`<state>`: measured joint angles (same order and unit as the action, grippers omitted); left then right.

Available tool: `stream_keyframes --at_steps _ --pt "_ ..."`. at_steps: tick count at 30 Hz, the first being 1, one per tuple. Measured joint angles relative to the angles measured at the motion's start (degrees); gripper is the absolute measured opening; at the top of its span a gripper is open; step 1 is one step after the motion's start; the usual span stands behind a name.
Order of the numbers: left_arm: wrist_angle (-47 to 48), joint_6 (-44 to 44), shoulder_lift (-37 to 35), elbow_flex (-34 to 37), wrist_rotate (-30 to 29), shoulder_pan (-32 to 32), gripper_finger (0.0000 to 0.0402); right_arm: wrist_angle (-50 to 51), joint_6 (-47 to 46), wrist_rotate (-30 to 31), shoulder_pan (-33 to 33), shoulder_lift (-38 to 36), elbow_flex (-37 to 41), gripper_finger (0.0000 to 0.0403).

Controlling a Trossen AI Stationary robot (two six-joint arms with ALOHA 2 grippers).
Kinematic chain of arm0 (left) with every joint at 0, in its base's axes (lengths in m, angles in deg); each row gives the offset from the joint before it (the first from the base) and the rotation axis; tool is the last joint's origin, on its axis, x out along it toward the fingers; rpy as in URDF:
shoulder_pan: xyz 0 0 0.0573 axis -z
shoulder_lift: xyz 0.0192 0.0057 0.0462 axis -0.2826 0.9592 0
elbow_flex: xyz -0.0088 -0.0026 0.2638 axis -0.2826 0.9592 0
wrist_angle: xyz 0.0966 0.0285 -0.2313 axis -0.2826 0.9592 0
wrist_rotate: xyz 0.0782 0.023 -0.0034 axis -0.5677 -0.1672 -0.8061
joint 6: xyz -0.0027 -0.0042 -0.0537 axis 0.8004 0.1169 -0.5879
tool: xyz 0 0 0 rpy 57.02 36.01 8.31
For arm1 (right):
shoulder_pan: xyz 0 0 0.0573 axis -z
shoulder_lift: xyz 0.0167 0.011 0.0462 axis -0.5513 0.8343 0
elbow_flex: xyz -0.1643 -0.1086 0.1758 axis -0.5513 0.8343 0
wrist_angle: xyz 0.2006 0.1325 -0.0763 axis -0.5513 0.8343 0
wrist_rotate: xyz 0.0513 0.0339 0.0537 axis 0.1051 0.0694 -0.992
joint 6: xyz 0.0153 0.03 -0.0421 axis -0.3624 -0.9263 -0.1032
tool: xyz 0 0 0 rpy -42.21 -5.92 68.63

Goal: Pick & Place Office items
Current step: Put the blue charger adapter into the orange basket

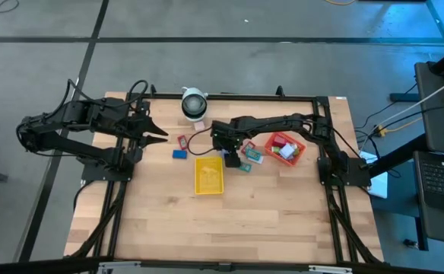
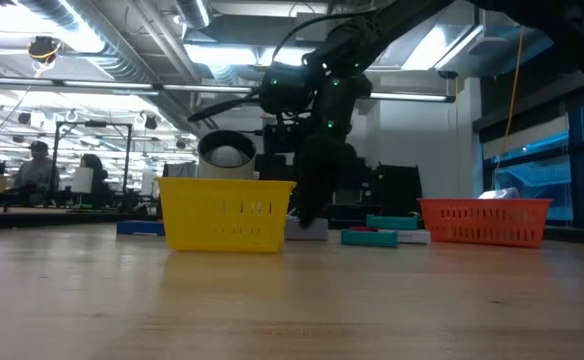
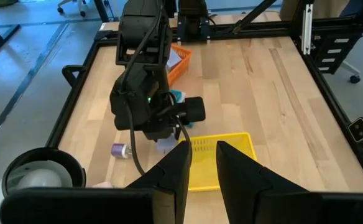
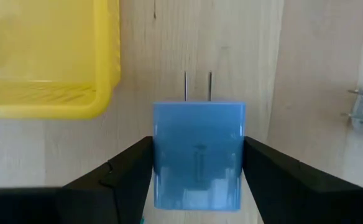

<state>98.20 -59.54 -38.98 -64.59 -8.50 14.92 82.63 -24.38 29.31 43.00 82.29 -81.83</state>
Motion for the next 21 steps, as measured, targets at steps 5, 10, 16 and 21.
stream_keyframes --at_steps 5,10,16,21 --pt "0.0 0.0 0.0 -0.02 -0.03 0.0 0.0074 -0.07 -1.24 0.15 0.0 1.13 -0.1 0.0241" --pt "0.0 0.0 0.0 -0.02 -0.07 0.0 0.0074 -0.28 -1.06 4.79 0.02 0.83 -0.05 0.0222" --pt "-0.01 0.02 0.0 -0.01 -0.2 0.0 0.0074 0.38 -2.58 5.37 0.59 0.6 -0.01 0.0209" --pt "0.0 0.0 0.0 -0.02 -0.2 0.0 0.0074 2.01 -4.69 6.62 1.39 -0.99 -2.22 0.021"
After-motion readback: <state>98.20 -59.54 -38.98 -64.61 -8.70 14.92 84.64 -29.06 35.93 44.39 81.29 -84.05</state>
